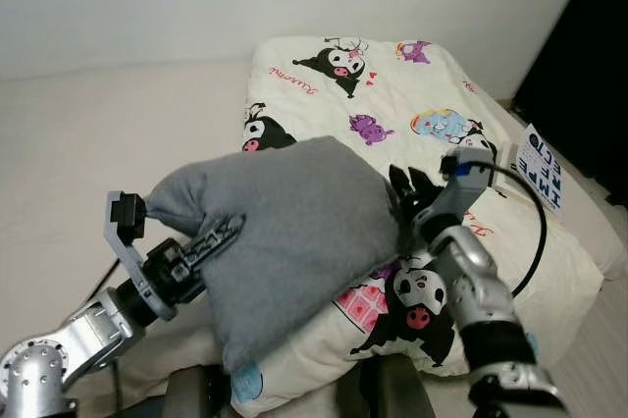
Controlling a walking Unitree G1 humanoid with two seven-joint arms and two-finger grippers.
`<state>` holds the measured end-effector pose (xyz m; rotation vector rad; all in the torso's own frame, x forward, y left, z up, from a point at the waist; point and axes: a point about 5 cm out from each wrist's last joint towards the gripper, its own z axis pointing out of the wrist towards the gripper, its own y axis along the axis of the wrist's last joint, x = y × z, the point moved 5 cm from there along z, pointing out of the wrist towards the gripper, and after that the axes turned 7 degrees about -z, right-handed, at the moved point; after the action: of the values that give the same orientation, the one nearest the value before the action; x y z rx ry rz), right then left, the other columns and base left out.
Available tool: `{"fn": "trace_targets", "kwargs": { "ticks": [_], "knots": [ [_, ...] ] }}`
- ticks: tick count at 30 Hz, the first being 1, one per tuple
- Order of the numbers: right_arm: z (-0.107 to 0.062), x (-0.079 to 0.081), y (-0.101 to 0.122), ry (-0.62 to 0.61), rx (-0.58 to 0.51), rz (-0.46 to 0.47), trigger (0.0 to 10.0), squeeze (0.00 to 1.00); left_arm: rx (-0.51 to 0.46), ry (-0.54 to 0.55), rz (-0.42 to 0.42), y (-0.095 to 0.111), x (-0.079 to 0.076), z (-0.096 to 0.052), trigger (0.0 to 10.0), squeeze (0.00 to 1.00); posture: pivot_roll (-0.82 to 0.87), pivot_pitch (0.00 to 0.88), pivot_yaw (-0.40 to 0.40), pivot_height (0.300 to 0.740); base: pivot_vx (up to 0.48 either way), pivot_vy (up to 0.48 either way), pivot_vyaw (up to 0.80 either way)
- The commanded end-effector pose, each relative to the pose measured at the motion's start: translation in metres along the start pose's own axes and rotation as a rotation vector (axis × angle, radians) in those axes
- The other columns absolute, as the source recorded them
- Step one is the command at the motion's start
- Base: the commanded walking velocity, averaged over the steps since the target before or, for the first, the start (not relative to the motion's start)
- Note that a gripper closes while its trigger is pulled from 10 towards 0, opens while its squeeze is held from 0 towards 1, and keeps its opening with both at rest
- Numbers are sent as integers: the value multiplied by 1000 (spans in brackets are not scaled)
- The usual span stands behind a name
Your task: Clean up the room
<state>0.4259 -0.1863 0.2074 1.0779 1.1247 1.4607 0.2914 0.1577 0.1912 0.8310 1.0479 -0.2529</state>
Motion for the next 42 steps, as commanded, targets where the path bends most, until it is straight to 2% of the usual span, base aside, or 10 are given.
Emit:
{"fn": "trace_targets", "kwargs": {
  "ticks": [1,2,3,13,19,21,28,34,40,42],
  "knots": [
    [-2,-15,-19,-45,91,-10,10000,639,61,75,79,-9,14,-2,0,0,24,245,-32,577,0,0,0],
    [-2,-15,-19,-45,91,-10,10000,639,61,75,79,-9,14,-2,0,0,24,245,-32,577,0,0,0],
    [-6,-35,-32,-73,165,-24,10000,1000,101,220,189,-13,40,-7,0,0,20,246,-31,577,0,0,0],
    [-15,-51,-52,-54,263,18,10000,1000,104,405,347,-9,71,-8,0,0,27,245,-33,577,0,0,0],
    [-22,-60,-59,-48,287,51,10000,1000,116,546,516,-2,89,-8,0,0,33,244,-31,577,0,0,0],
    [-25,-68,-58,-66,282,50,10000,1000,164,662,678,1,106,-13,0,0,35,243,-31,577,0,0,0],
    [-24,-71,-57,-70,275,43,10000,1000,255,692,785,-9,117,-16,0,0,40,245,-32,577,0,0,0],
    [-22,-66,-56,-34,254,69,10000,1000,349,675,864,-30,128,-15,0,0,42,253,-28,577,0,0,0],
    [-20,-20,-74,141,253,221,10000,1000,364,631,884,-41,127,-5,0,0,53,260,-25,577,0,0,0],
    [-21,-12,-80,163,269,232,10000,812,361,625,892,-42,128,-4,0,0,53,260,-24,577,0,0,0]
  ]
}}
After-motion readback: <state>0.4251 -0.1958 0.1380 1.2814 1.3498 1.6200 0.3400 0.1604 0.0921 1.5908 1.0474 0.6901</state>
